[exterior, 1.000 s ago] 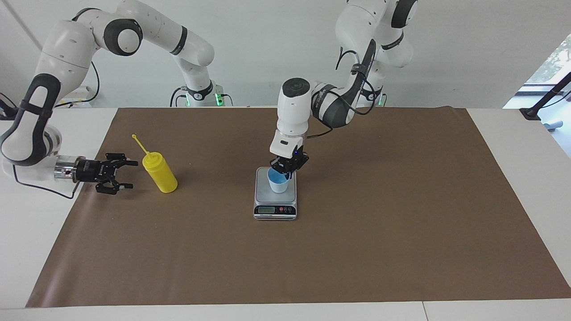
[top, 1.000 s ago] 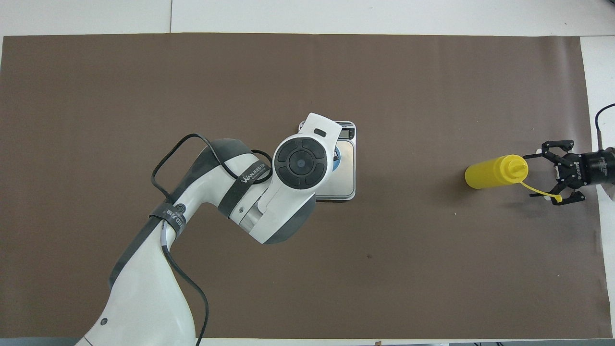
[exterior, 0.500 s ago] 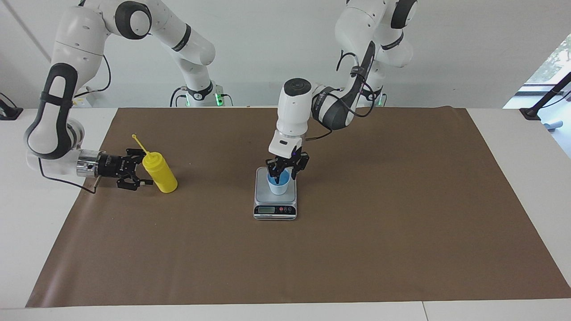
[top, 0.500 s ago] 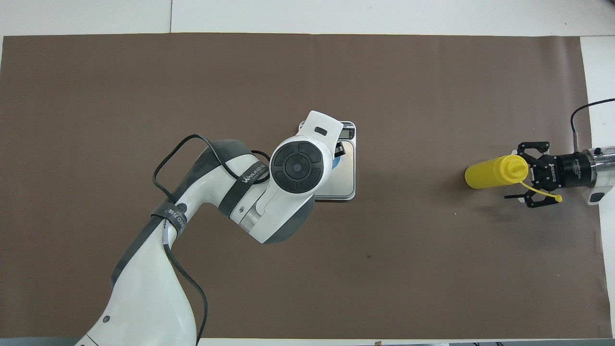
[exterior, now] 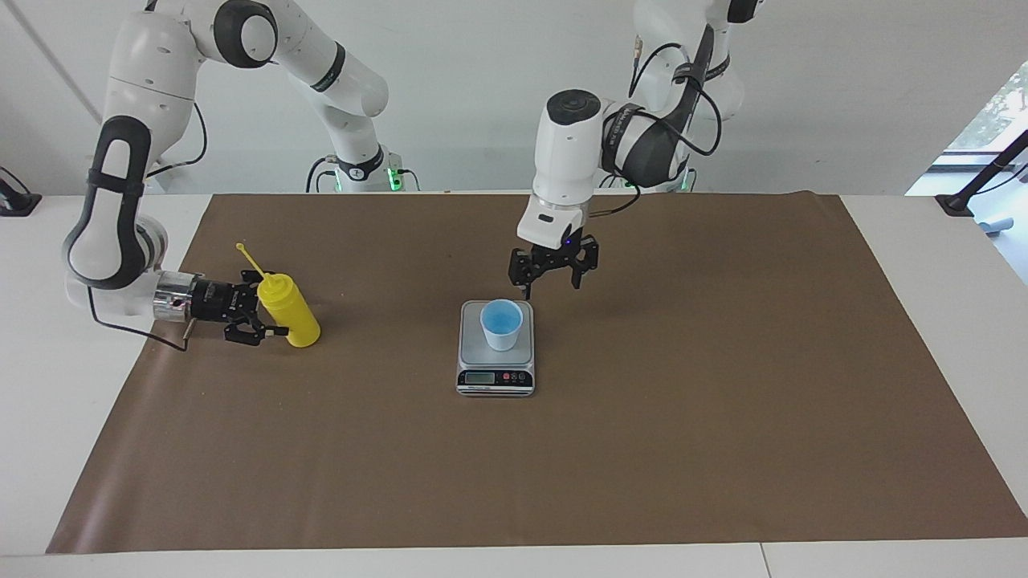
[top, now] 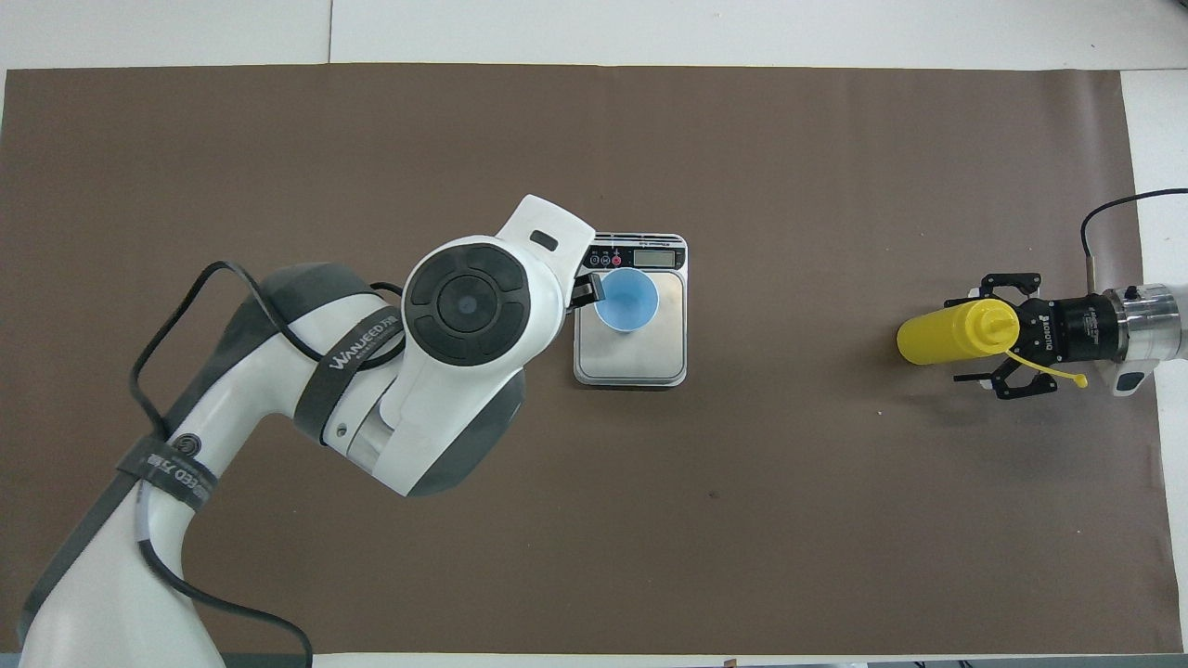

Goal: Pour seasoning into cup on scale with both arms
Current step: 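Withdraw the left gripper while the right gripper grasps the yellow bottle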

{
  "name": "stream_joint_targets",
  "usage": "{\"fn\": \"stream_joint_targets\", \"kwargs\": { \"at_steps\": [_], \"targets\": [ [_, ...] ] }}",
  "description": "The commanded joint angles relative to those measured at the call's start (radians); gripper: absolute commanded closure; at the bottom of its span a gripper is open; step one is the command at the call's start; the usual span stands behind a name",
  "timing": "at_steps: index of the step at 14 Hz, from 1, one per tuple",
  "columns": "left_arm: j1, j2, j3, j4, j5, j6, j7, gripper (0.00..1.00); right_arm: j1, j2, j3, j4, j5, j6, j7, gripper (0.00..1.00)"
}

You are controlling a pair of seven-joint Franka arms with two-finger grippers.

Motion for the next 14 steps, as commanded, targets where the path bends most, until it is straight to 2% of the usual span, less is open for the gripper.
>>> {"fn": "stream_joint_targets", "kwargs": {
  "at_steps": [1, 3, 4, 7, 11, 14],
  "targets": [
    [0.078, -0.106, -0.003, -0.133, 0.019, 0.001, 0.144, 0.00, 0.005, -0.030, 0.000, -0.040, 0.043, 0.034, -0.020, 0.42],
    [0.149, -0.149, -0.003, -0.177, 0.013, 0.001, 0.239, 0.00, 0.009, -0.030, 0.002, -0.037, 0.054, 0.043, -0.011, 0.73],
    [0.195, -0.157, -0.003, -0.182, 0.013, 0.001, 0.270, 0.00, 0.033, -0.030, 0.000, -0.029, 0.056, 0.051, 0.005, 1.00],
    [0.347, -0.175, -0.005, -0.181, 0.005, -0.008, 0.477, 0.00, 0.108, -0.091, -0.001, -0.018, 0.056, 0.143, 0.153, 1.00],
    [0.491, -0.223, 0.005, -0.170, -0.042, -0.112, 0.740, 0.00, 0.243, -0.176, -0.003, -0.003, -0.012, 0.259, 0.323, 1.00],
    [0.583, -0.230, 0.005, -0.101, -0.101, -0.216, 0.902, 0.00, 0.374, -0.198, -0.006, 0.018, -0.056, 0.362, 0.490, 1.00]
  ]
}}
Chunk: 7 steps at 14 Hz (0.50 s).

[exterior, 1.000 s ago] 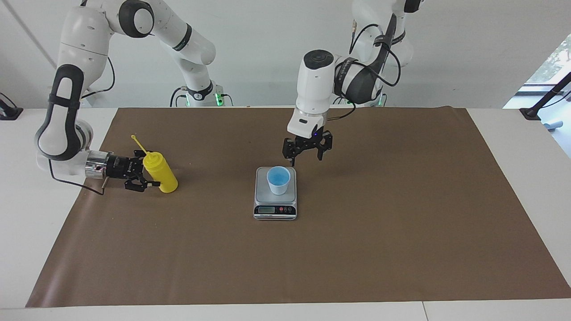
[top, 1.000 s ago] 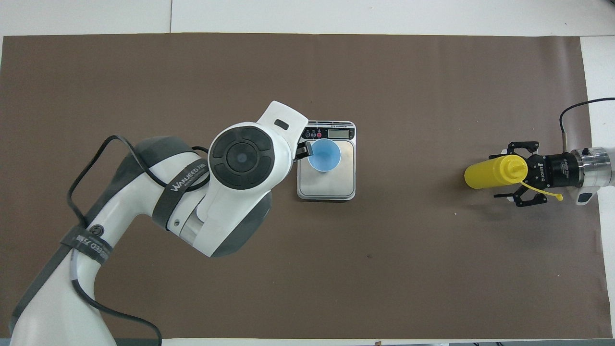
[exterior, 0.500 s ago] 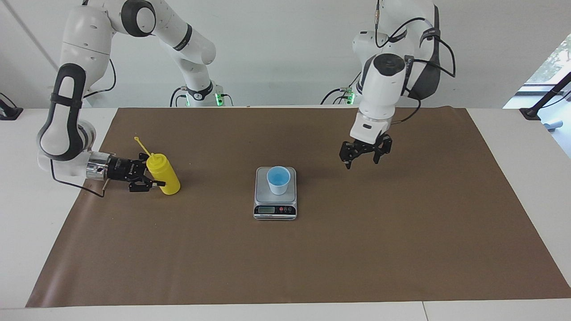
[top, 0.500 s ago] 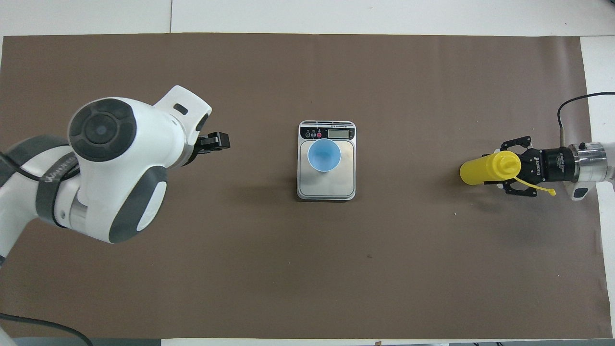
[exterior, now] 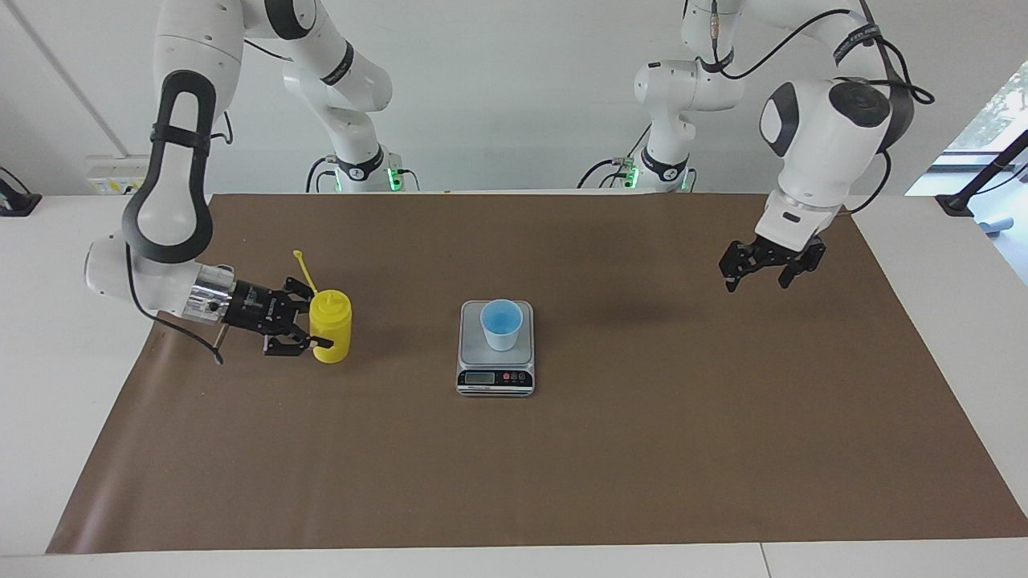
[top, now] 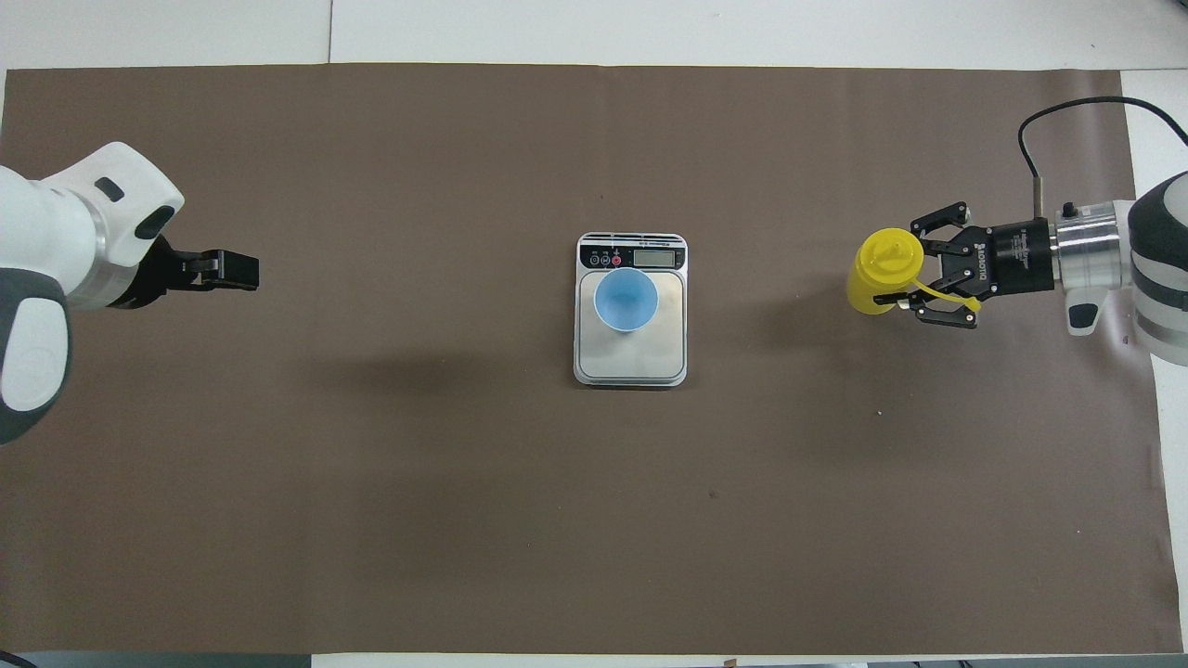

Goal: Pour seasoning into cup on scale with both arms
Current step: 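Withdraw the left gripper while the right gripper grasps the yellow bottle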

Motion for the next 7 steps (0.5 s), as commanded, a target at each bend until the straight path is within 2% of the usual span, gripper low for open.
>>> {"fn": "stream_joint_targets", "kwargs": {
  "at_steps": [1, 5, 7],
  "targets": [
    [0.055, -0.014, -0.007, 0.066, -0.027, -0.111, 0.105, 0.00, 0.097, -0.030, -0.004, 0.014, -0.080, 0.085, 0.146, 1.00],
    [0.075, -0.005, -0.007, 0.186, -0.037, -0.233, 0.113, 0.00, 0.254, -0.051, -0.005, 0.029, -0.302, 0.193, 0.367, 1.00],
    [0.075, 0.003, -0.007, 0.252, -0.037, -0.309, 0.113, 0.00, 0.311, -0.048, -0.004, 0.064, -0.408, 0.210, 0.470, 1.00]
  ]
}}
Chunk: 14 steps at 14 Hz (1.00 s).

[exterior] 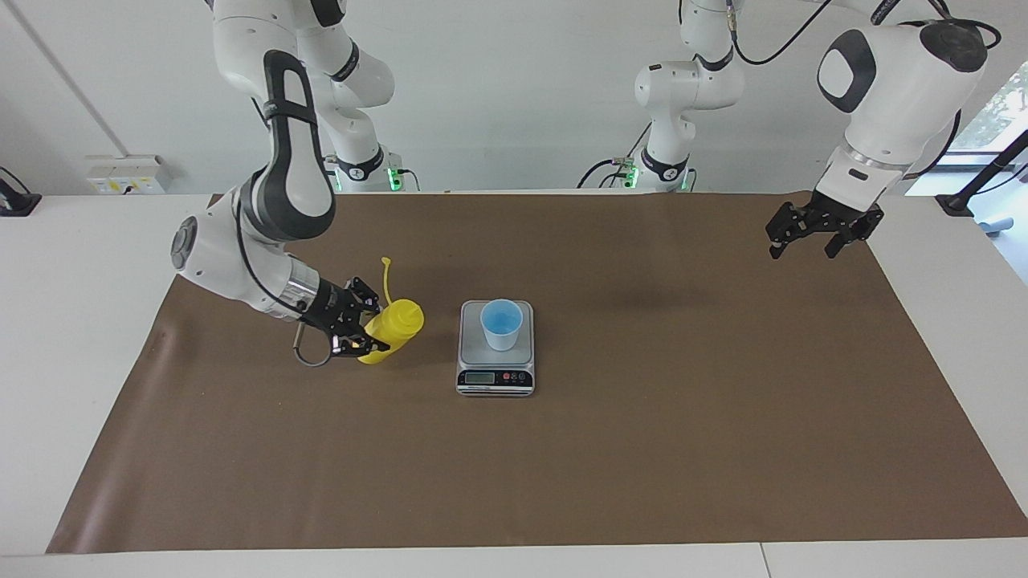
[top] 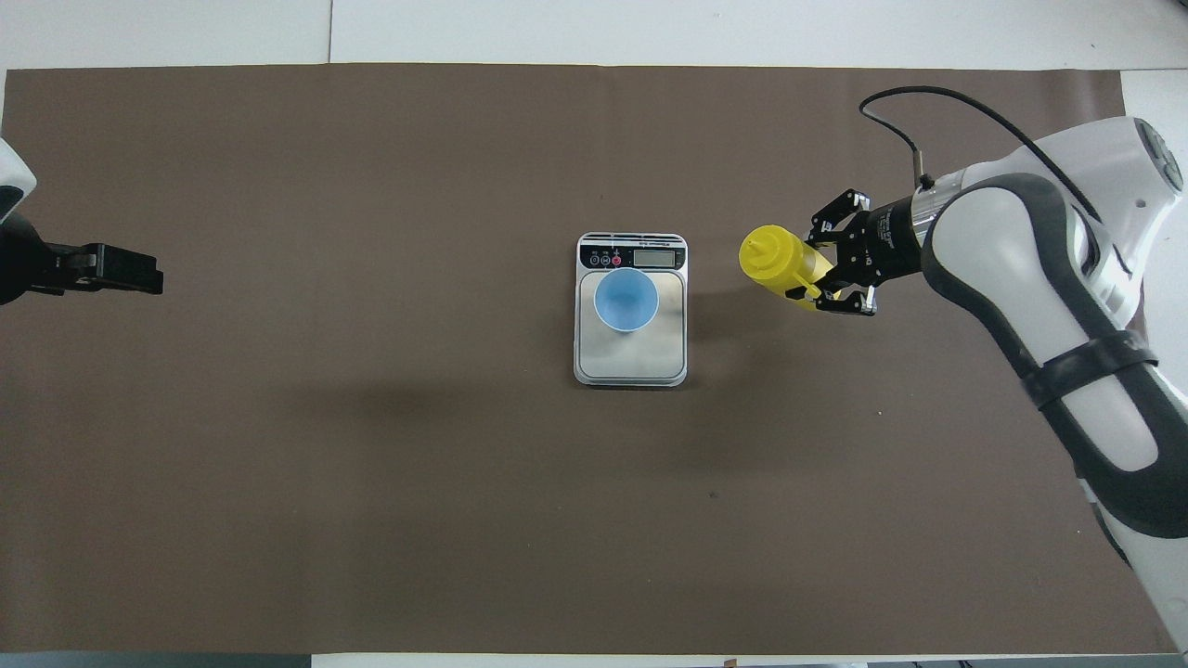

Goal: Pour seasoning into cup on scale with both arms
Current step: 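Carry the yellow bottle with the right gripper over the cup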

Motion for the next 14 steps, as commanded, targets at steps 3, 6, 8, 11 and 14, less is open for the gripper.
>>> {"fn": "stream_joint_targets", "kwargs": {
  "at_steps": [3, 6, 8, 11, 14],
  "targets": [
    [0.015, 0.036, -0.004, 0.152, -0.018, -0.179, 0.030, 0.00, 0.123, -0.008, -0.003, 0.051, -0.232, 0.010, 0.217, 1.00],
    [0.038, 0.036, -0.004, 0.157, -0.020, -0.204, 0.078, 0.00, 0.172, -0.008, -0.003, 0.053, -0.341, 0.013, 0.280, 1.00],
    [0.038, 0.036, -0.004, 0.157, -0.023, -0.225, 0.078, 0.00, 0.221, -0.007, -0.003, 0.062, -0.439, 0.026, 0.354, 1.00],
    [0.039, 0.036, -0.004, 0.159, -0.044, -0.225, 0.076, 0.00, 0.252, -0.007, -0.001, 0.062, -0.536, 0.024, 0.371, 1.00],
    [0.038, 0.036, -0.006, 0.159, -0.053, -0.213, 0.076, 0.00, 0.275, -0.004, -0.001, 0.088, -0.622, 0.006, 0.409, 1.00]
  ]
}}
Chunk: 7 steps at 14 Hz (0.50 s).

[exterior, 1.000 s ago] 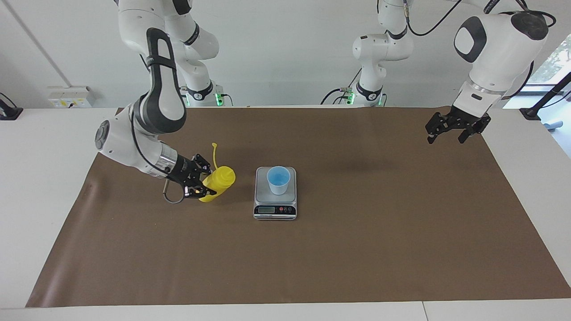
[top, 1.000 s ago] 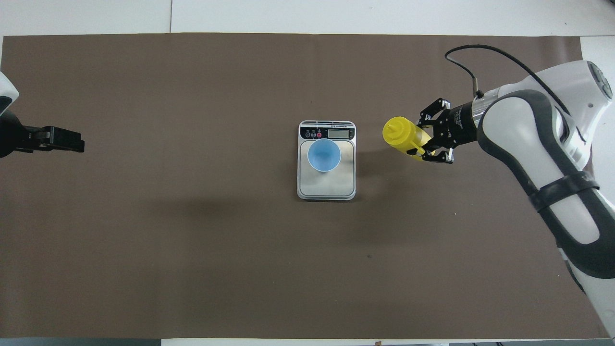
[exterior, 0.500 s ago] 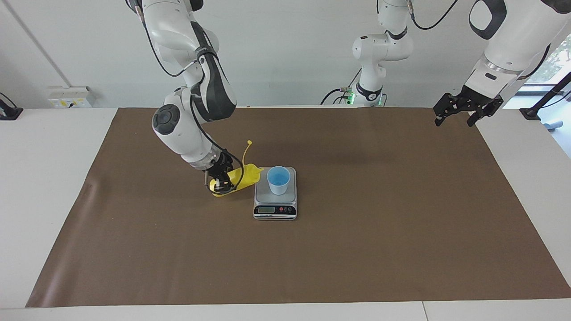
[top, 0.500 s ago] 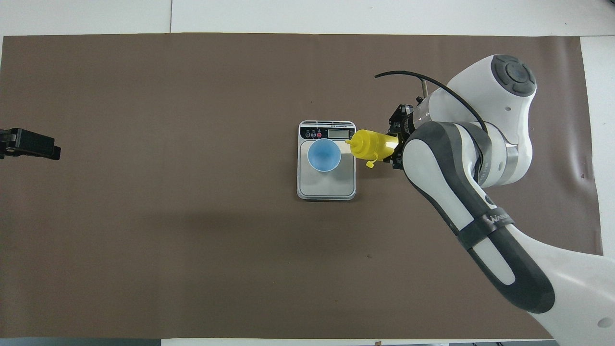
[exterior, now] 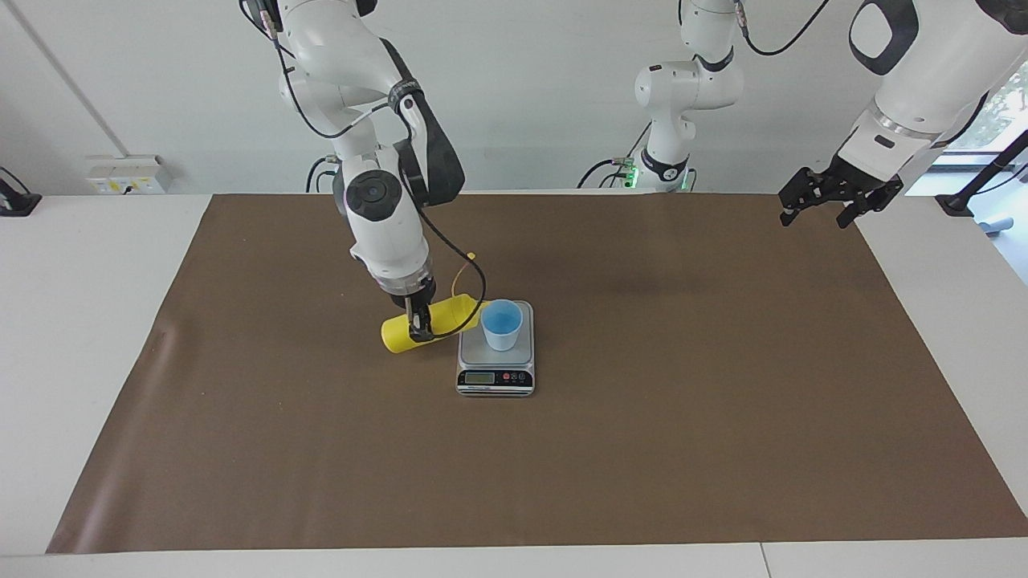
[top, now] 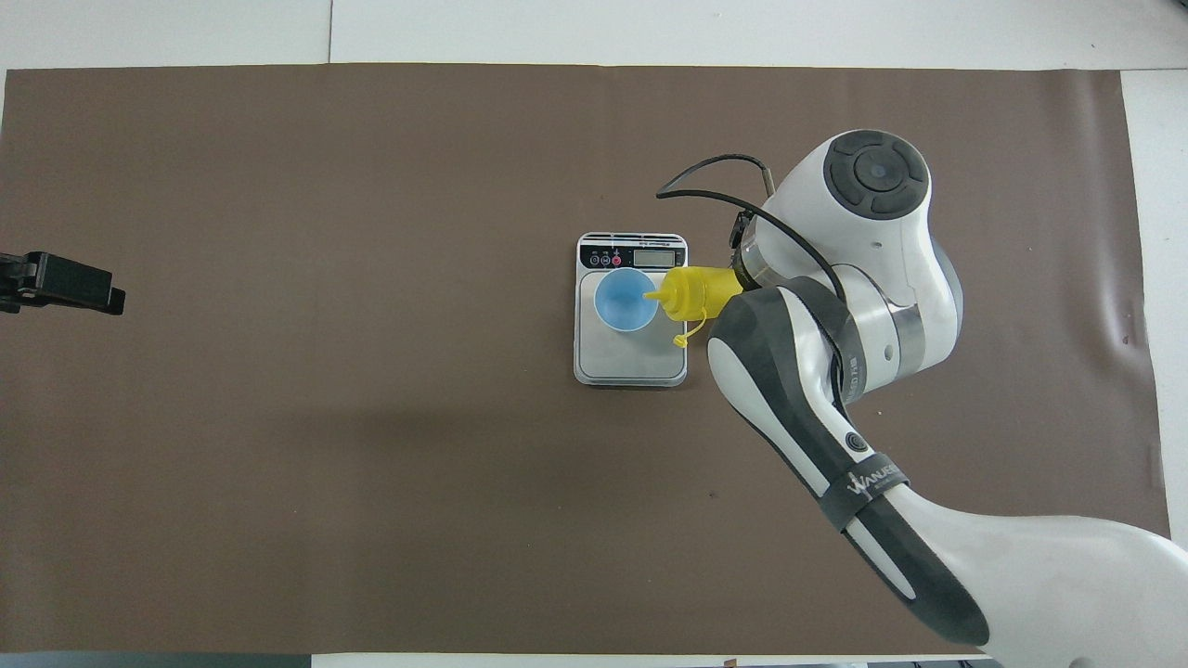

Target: Pour seasoning into cup on scale with both arms

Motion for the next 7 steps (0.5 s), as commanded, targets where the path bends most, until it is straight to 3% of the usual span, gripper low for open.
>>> {"fn": "stream_joint_targets", "kwargs": {
  "at_steps": [1, 7],
  "targets": [
    [0.014, 0.016, -0.006, 0.034, -0.021, -0.025, 0.018, 0.00, 0.011, -0.002, -0.001, 0.034, -0.089, -0.031, 0.033, 1.00],
    [0.015, 0.004, -0.008, 0.012, -0.012, -0.028, 0.018, 0.00, 0.063, 0.064, 0.002, 0.217, -0.242, -0.232, 0.036, 1.00]
  ]
}}
